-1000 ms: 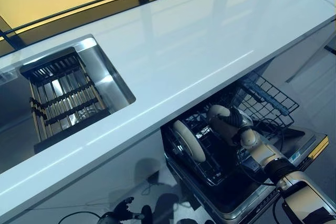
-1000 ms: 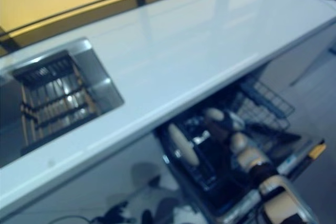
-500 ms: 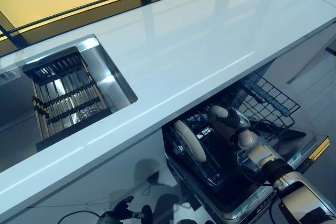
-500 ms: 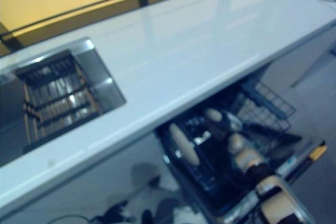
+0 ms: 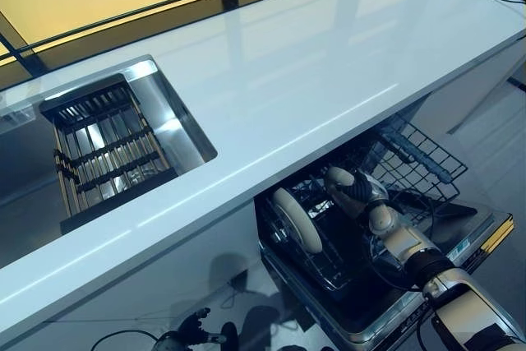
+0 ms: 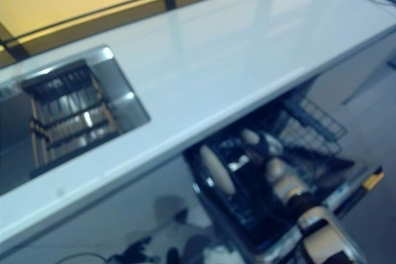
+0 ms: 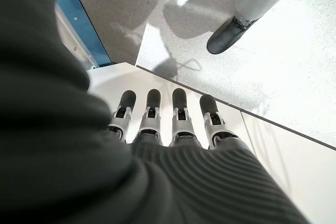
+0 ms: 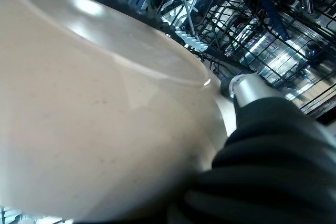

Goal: Take plates into dishwasher

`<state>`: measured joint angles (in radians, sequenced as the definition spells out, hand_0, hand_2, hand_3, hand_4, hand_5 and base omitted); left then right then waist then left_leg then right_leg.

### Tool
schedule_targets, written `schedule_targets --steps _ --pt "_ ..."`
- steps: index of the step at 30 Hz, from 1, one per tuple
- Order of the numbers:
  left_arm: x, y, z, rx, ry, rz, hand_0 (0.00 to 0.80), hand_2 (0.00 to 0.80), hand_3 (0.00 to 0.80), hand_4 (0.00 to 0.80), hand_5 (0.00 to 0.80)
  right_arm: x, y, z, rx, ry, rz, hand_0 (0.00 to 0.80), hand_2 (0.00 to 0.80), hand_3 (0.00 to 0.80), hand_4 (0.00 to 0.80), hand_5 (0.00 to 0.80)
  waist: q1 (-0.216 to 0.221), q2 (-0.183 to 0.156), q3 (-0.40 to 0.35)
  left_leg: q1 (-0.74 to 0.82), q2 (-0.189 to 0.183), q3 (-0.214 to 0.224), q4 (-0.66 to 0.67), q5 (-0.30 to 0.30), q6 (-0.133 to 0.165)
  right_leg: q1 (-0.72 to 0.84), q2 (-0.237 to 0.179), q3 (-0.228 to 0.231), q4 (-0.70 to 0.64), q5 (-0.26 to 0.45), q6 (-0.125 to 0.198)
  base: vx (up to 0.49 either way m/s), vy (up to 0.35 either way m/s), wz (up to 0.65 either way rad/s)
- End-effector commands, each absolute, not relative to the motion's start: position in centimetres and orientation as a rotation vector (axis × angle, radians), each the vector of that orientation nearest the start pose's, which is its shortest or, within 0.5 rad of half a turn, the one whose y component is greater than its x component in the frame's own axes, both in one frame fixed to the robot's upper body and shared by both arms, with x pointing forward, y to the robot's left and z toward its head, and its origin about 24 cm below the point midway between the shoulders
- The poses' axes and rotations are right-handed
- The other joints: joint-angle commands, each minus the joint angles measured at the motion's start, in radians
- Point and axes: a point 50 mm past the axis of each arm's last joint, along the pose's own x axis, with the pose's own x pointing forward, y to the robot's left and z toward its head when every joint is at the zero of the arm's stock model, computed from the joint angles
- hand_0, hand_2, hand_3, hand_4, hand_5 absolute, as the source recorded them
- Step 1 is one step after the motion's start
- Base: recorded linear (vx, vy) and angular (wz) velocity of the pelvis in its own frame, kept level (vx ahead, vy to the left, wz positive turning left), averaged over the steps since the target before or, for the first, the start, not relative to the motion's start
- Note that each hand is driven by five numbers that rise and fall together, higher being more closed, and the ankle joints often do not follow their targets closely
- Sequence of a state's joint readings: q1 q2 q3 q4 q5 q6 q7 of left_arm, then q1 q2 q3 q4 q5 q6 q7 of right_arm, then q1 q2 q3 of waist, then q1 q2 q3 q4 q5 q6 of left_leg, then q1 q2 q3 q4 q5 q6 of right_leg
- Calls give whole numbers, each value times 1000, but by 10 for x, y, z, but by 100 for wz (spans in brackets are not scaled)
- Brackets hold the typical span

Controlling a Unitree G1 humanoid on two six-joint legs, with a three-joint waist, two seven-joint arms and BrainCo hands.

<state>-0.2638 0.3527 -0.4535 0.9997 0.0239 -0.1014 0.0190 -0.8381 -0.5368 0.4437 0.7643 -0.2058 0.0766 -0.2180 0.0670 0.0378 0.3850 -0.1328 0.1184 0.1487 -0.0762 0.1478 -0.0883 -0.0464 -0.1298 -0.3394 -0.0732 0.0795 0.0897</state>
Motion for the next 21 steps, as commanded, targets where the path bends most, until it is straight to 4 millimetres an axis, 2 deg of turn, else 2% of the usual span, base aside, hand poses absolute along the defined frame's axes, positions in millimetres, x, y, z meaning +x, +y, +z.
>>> schedule_targets --steps 1,21 --pt "252 196 -84 614 625 -275 0 0 0 0 0 384 -186 91 -1044 100 64 800 800 800 800 800 34 -6 17 -35 -53 -38 -11 -43 49 -113 -36 31 112 -8 19 0 0 0" --pt "254 192 -84 614 626 -282 0 0 0 0 0 374 -157 62 -976 152 206 800 800 800 800 800 35 -8 6 -42 -59 -36 -11 -41 50 -114 -40 29 99 4 22 0 0 0"
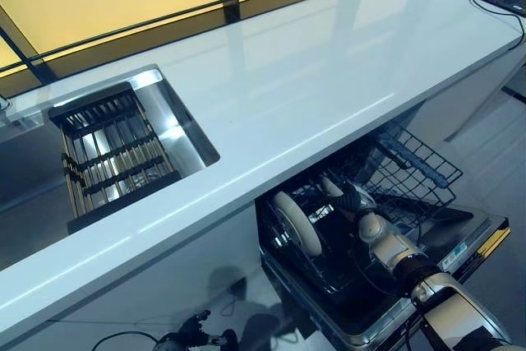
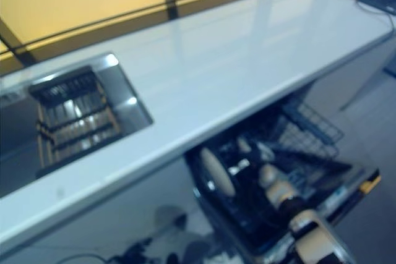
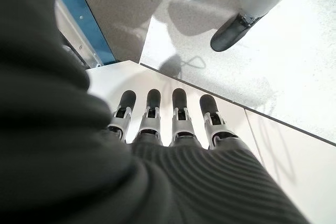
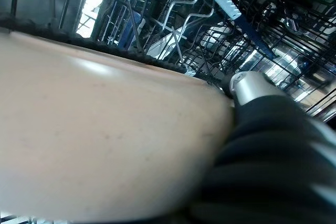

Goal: Take plates into dishwasher

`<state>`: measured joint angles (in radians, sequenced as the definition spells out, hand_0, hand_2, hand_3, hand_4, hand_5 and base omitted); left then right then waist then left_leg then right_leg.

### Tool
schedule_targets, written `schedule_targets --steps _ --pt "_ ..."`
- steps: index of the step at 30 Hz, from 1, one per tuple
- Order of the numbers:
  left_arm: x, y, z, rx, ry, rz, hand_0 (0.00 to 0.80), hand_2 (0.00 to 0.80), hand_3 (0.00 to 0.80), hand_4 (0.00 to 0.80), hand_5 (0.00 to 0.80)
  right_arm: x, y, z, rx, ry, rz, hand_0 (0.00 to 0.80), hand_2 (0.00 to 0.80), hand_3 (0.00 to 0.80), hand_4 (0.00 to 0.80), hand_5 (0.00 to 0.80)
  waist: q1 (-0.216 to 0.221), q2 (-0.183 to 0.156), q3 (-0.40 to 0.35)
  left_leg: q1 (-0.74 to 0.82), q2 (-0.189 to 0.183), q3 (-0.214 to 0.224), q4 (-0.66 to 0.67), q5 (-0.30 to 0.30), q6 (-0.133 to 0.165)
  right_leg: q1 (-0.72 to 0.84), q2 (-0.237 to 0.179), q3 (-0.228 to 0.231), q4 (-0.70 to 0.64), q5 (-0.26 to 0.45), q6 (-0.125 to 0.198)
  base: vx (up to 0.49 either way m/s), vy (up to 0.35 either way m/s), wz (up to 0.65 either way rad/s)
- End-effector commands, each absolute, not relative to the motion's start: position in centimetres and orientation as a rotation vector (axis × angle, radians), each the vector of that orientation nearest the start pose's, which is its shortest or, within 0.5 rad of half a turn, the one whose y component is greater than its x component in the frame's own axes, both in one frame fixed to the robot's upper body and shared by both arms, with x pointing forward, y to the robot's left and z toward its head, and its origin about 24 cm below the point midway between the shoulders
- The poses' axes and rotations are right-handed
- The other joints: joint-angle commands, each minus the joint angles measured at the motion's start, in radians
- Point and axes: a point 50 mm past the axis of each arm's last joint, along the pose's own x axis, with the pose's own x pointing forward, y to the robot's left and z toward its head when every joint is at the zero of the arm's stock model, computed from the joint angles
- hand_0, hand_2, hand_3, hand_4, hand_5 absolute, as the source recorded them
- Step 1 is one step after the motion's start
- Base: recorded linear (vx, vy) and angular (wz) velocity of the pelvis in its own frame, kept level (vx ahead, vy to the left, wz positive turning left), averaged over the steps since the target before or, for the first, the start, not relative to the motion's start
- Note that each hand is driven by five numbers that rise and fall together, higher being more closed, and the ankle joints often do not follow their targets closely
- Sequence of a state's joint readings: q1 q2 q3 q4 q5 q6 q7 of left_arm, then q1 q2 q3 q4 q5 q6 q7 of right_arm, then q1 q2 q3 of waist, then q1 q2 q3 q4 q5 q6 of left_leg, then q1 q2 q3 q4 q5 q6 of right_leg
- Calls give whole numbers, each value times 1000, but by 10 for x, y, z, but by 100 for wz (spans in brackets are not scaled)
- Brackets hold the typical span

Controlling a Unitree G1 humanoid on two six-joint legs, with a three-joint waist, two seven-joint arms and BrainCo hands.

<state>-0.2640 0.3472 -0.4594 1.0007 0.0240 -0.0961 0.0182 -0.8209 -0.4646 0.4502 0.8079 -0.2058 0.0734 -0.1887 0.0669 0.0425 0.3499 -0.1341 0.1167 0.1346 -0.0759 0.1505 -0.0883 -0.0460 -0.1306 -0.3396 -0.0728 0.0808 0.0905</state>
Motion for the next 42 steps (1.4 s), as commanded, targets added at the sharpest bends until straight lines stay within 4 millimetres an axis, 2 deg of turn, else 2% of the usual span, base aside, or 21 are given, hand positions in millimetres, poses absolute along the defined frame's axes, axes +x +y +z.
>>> schedule_targets --steps 1,16,17,42 --pt "254 192 -84 614 625 -282 0 0 0 0 0 374 -156 61 -974 153 209 800 800 800 800 800 35 -14 41 -40 -57 -20 -11 -44 50 -114 -40 29 98 3 21 0 0 0" --pt "254 191 -85 610 631 -281 0 0 0 0 0 372 -151 57 -958 151 200 784 784 784 784 784 34 -14 35 -36 -57 -18 -11 -45 50 -110 -41 29 94 6 22 0 0 0" --pt "253 191 -85 610 633 -280 0 0 0 0 0 372 -151 58 -957 147 193 0 0 0 0 0 34 -16 35 -34 -57 -17 -11 -46 50 -109 -40 29 95 6 22 0 0 0" --pt "249 192 -88 607 645 -267 0 0 0 0 0 372 -155 65 -938 91 120 0 0 0 0 0 25 -28 26 -22 -50 -6 -11 -51 50 -102 -35 36 90 6 20 0 0 0"
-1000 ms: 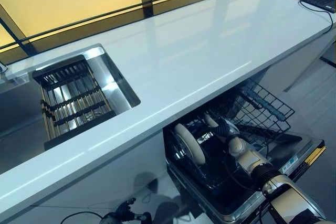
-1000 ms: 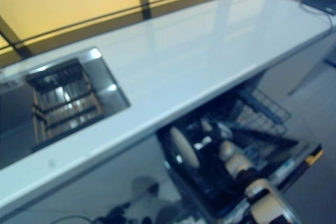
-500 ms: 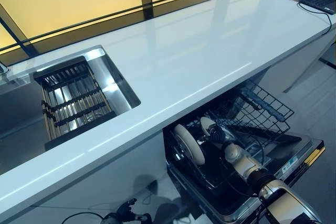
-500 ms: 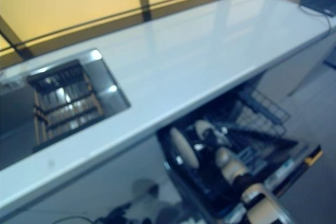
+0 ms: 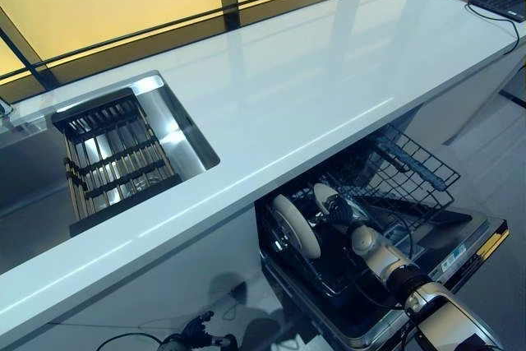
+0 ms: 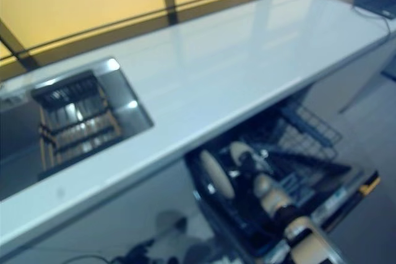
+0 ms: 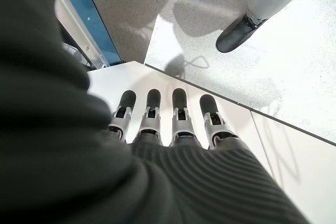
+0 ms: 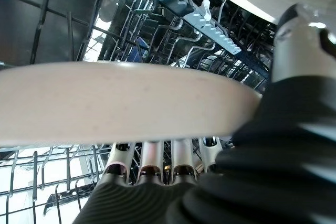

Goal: Take plates into dishwasher

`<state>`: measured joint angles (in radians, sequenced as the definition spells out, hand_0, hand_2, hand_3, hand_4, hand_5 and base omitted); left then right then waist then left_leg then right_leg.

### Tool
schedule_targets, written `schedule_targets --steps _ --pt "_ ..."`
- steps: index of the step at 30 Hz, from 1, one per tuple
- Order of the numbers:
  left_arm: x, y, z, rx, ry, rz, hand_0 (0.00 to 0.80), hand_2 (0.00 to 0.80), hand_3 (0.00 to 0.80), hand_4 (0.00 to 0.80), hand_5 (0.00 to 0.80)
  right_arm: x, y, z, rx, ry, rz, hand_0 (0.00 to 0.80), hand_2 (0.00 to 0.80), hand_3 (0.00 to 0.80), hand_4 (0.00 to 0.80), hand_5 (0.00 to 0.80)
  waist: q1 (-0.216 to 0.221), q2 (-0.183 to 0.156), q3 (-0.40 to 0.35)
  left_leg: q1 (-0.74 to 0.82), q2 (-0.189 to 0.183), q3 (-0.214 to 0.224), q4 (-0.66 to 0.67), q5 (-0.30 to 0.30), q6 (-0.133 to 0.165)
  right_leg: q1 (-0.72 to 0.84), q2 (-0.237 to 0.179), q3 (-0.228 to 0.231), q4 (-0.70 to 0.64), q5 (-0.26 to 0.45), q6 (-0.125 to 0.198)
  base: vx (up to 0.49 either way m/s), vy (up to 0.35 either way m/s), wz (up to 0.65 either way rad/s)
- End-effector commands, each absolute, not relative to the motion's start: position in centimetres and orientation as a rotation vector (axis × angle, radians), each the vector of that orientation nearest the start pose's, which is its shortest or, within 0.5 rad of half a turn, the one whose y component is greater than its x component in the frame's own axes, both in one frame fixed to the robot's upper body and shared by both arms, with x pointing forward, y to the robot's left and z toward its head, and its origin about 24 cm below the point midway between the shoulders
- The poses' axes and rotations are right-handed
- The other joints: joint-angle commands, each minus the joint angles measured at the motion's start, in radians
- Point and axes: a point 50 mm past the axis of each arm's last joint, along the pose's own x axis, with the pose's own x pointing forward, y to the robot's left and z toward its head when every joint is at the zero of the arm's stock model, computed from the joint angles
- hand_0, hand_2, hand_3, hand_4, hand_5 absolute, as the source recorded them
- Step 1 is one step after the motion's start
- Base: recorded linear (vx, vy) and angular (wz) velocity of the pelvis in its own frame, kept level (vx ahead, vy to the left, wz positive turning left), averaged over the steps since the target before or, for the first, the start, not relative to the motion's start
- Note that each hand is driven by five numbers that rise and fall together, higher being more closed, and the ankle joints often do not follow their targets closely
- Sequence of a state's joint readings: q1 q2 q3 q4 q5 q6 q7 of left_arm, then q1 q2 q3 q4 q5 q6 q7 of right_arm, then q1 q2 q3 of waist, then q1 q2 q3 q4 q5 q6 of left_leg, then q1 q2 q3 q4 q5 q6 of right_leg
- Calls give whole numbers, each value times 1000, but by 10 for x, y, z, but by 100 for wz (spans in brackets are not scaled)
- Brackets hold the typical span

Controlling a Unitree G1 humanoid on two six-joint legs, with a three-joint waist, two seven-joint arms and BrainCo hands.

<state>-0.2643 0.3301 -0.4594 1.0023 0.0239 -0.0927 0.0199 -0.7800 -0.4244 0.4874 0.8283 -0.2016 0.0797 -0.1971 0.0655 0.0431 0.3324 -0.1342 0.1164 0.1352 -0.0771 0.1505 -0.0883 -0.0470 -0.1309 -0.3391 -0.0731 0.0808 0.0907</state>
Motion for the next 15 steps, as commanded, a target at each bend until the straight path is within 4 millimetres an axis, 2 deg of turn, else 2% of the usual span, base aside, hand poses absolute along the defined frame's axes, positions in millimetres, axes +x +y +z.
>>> schedule_targets --steps 1,8,15 --pt "249 192 -89 607 645 -266 0 0 0 0 0 372 -155 66 -940 86 113 0 0 0 0 0 27 -29 43 -21 -49 -6 -10 -51 49 -101 -35 35 89 7 20 0 0 0" --pt "248 194 -89 596 652 -242 0 0 0 0 0 372 -163 80 -947 27 -23 0 0 0 0 0 16 -38 42 -15 -45 5 -10 -54 47 -97 -32 40 86 9 22 0 0 0" --pt "244 199 -91 588 665 -216 0 0 0 0 0 368 -170 85 -919 -2 -87 0 0 0 0 0 5 -52 36 -6 -39 19 -10 -58 47 -92 -27 43 77 14 23 4 -3 -1"
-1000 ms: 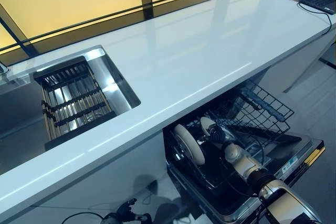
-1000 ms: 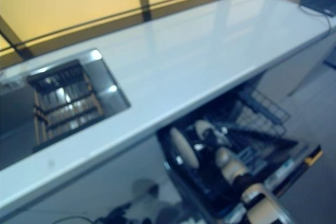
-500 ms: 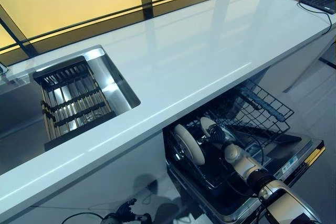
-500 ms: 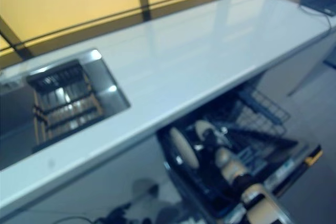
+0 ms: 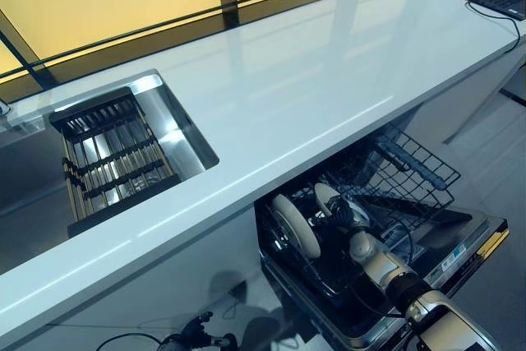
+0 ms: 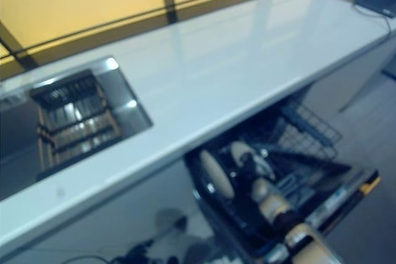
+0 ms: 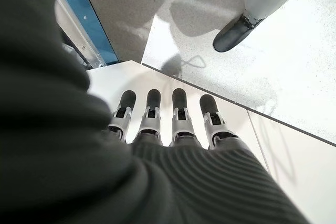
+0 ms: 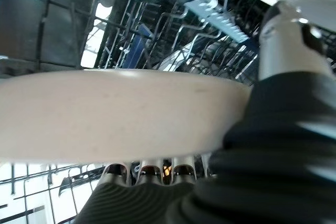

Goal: Take plates into dishwasher

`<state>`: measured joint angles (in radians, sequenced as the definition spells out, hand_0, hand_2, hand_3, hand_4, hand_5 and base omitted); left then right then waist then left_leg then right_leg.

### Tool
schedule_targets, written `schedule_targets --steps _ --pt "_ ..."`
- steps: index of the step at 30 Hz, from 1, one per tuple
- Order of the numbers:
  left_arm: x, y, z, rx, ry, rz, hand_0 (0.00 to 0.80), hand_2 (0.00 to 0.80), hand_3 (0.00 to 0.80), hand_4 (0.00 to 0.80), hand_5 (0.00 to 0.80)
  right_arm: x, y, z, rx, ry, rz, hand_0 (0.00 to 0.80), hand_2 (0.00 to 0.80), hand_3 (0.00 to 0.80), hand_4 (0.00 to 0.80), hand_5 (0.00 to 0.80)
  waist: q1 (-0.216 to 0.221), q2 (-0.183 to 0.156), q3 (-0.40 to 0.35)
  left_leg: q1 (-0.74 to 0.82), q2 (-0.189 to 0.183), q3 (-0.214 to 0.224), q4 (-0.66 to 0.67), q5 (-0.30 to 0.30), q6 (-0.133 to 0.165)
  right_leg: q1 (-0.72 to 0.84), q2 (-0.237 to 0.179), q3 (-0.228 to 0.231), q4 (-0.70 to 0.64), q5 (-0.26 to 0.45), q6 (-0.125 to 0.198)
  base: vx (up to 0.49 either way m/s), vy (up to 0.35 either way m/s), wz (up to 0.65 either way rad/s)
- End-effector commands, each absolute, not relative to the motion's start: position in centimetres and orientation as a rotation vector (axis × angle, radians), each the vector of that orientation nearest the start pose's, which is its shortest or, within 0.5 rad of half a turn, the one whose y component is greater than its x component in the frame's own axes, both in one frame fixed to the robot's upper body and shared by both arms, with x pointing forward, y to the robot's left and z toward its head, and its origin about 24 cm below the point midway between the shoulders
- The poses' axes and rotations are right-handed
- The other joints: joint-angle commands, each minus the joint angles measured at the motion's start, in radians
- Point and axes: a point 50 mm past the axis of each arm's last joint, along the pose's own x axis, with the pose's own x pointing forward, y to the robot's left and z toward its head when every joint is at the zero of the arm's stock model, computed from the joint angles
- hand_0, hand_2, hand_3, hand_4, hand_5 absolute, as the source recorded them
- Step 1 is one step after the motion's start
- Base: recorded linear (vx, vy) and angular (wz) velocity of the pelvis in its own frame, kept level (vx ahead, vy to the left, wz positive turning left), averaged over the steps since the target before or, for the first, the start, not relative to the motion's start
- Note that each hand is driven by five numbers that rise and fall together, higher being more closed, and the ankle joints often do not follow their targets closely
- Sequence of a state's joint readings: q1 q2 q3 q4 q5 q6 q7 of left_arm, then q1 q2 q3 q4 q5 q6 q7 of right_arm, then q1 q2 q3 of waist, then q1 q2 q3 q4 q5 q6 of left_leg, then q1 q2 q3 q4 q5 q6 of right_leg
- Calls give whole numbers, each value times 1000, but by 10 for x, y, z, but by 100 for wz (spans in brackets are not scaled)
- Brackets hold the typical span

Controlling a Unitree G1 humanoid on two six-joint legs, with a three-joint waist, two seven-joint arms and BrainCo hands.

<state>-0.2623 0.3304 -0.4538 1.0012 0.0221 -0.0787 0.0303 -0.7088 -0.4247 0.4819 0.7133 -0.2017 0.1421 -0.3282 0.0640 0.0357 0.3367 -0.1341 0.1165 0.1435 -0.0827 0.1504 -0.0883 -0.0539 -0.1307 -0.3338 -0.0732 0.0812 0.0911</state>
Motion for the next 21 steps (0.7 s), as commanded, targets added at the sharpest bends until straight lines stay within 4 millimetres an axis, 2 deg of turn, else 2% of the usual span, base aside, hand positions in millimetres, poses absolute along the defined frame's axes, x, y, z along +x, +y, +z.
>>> schedule_targets --steps 1,12,21 --pt "242 202 -92 588 671 -209 0 0 0 0 0 367 -173 86 -912 -11 -101 0 0 0 0 0 4 -50 30 -2 -36 15 -5 -60 46 -81 -26 37 74 15 23 21 -18 -5" --pt "232 211 -97 588 703 -180 0 0 0 0 0 358 -178 91 -871 -75 -135 0 0 0 0 0 -8 -72 12 18 -23 28 -5 -68 45 -63 -16 42 71 8 21 12 -10 -2" --pt "226 213 -100 590 714 -176 0 0 0 0 0 354 -184 102 -833 -147 -196 0 0 0 0 0 -15 -70 5 25 -21 27 -5 -70 46 -53 -13 46 72 2 18 0 0 0"
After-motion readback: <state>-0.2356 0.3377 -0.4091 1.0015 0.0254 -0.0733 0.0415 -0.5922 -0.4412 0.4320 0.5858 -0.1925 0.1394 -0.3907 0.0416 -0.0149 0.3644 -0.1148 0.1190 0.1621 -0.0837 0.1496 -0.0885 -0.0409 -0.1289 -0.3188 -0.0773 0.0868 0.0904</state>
